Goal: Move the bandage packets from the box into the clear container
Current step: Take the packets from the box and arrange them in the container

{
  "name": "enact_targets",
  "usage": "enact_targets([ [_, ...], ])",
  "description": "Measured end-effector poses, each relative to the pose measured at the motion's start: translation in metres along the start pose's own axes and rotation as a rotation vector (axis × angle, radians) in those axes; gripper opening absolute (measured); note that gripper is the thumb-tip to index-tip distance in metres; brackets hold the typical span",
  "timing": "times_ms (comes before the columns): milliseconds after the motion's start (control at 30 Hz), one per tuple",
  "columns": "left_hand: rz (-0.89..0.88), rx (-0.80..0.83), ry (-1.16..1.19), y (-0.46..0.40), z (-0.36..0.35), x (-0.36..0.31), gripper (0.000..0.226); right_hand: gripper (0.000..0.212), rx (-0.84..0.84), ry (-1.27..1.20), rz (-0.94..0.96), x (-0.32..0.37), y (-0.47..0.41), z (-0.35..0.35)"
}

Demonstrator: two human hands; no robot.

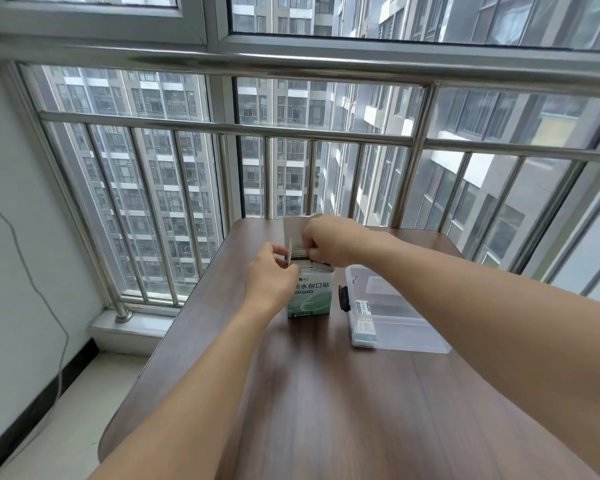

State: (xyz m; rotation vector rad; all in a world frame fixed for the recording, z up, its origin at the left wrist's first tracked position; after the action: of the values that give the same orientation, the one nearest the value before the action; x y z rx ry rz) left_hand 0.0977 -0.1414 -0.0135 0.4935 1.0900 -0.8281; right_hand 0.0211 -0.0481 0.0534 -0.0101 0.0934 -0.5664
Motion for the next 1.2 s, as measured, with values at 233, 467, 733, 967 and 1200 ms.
enact_targets([
  [233, 0.002, 0.011, 0.016, 0.0, 0.0, 0.0, 0.028, 0.017, -0.03, 0.042, 0.027, 0.004, 0.006, 0.017],
  [467, -0.253, -0.143, -0.164, 0.008, 0.012, -0.028, 0.038, 0.017, -0.025, -0.054, 0.02, 0.0, 0.012, 0.019],
  [733, -0.31, -0.016, -0.167, -0.006, 0.001, -0.05, 0.021, 0.014, -0.094, -0.142, -0.009, -0.007, 0.024, 0.021],
  [967, -0.302, -0.047, -0.145, -0.008, 0.003, -0.051, 0.015, 0.011, -0.193, -0.444, -0.069, -0.009, 0.031, 0.015],
  [1200, -0.302, -0.077, -0.151, -0.01, 0.003, -0.05, 0.017, 0.013, -0.248, -0.488, -0.092, -0.011, 0.032, 0.014],
])
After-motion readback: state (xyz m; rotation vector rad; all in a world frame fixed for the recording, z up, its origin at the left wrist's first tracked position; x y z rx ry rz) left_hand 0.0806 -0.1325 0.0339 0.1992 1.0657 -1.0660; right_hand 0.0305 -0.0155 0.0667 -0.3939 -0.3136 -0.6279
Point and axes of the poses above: each hand's wrist, its own y-axis away from the middle knuckle, its own z-axis out of the back of the hand, x = y × z, the point moved 8 cm from there along -y, towards the middle knuckle, and after that the axes turned 6 degrees about z, right-handed, at the moved point
